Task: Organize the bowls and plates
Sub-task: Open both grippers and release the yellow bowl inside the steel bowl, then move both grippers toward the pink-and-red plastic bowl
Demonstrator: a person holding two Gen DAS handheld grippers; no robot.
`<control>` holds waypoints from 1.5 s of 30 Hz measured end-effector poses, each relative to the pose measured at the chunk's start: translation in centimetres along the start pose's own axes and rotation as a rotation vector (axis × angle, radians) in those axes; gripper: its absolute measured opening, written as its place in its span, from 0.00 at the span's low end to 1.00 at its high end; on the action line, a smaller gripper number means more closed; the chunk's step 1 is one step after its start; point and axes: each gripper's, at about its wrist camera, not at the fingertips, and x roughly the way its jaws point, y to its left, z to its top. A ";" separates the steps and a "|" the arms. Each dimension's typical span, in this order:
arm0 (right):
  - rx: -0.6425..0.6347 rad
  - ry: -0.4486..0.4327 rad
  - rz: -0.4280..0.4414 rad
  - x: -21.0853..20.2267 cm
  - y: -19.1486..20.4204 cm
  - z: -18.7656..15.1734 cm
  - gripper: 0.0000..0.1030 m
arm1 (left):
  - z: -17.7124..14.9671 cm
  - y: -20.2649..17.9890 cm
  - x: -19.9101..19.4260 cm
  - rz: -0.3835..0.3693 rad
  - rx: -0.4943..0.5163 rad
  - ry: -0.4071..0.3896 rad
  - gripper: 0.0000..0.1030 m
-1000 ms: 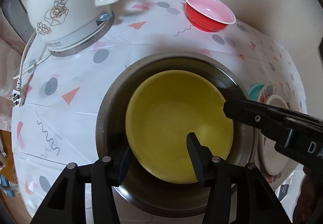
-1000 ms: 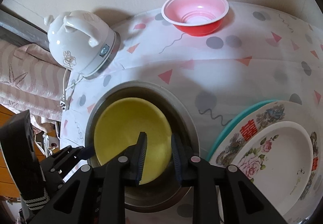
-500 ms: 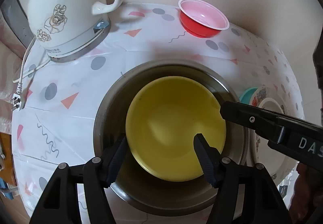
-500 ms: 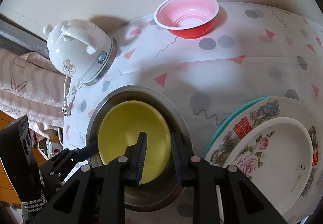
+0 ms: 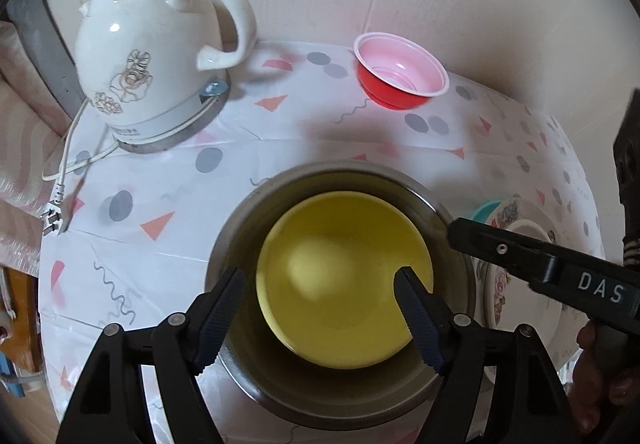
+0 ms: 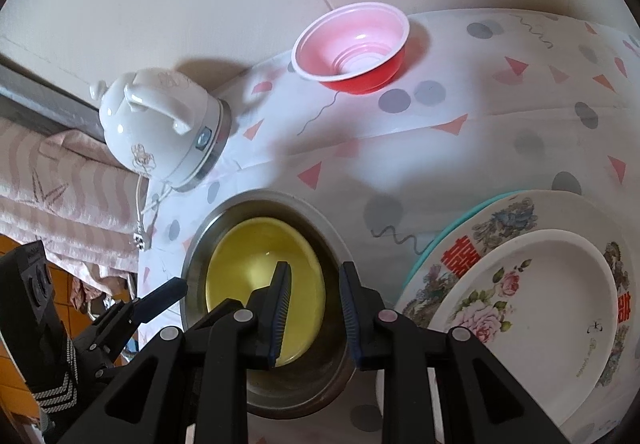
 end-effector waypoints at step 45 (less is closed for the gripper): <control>0.219 -0.069 -0.003 4.1 -8.7 15.1 0.30 | 7.9 0.1 1.5 0.070 -0.142 0.029 0.83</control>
